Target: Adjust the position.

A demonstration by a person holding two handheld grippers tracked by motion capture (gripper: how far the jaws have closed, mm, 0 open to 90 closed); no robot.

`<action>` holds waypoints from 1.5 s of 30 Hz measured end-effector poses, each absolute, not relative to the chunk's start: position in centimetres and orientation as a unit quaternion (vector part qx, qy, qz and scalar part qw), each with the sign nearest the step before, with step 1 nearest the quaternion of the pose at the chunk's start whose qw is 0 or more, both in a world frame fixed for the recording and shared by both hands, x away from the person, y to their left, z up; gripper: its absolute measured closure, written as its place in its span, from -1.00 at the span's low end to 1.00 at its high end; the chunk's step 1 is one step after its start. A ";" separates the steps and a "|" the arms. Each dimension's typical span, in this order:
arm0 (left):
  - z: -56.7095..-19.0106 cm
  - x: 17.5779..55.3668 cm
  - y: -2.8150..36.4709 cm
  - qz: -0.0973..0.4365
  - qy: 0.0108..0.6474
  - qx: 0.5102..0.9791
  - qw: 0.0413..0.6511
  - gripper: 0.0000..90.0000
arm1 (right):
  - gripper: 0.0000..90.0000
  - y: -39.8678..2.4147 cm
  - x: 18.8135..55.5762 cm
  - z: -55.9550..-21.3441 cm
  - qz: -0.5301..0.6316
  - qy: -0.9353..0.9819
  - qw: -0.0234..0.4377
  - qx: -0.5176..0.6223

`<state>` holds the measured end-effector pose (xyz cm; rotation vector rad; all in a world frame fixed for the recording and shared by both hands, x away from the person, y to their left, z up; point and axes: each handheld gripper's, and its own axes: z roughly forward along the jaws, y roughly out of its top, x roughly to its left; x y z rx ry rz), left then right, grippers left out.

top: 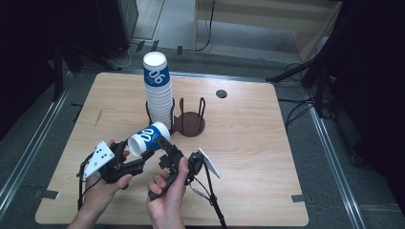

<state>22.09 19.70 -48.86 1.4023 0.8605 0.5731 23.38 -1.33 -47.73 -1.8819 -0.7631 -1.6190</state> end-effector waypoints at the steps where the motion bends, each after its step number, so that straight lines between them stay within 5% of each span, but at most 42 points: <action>1: -48.9 22.1 19.7 0.252 0.377 0.616 0.644 -0.38 | -0.92 -1.3 23.5 -47.8 -0.599 -0.277 0.273 -0.700; 32: -49.1 21.8 18.9 0.244 0.362 0.630 0.642 -0.37 | -0.87 -0.7 26.7 -49.5 -0.574 -0.236 0.358 -0.697; 45: -49.2 21.9 19.0 0.248 0.363 0.634 0.636 -0.39 | -0.63 -0.5 27.0 -50.2 -0.580 -0.227 0.376 -0.686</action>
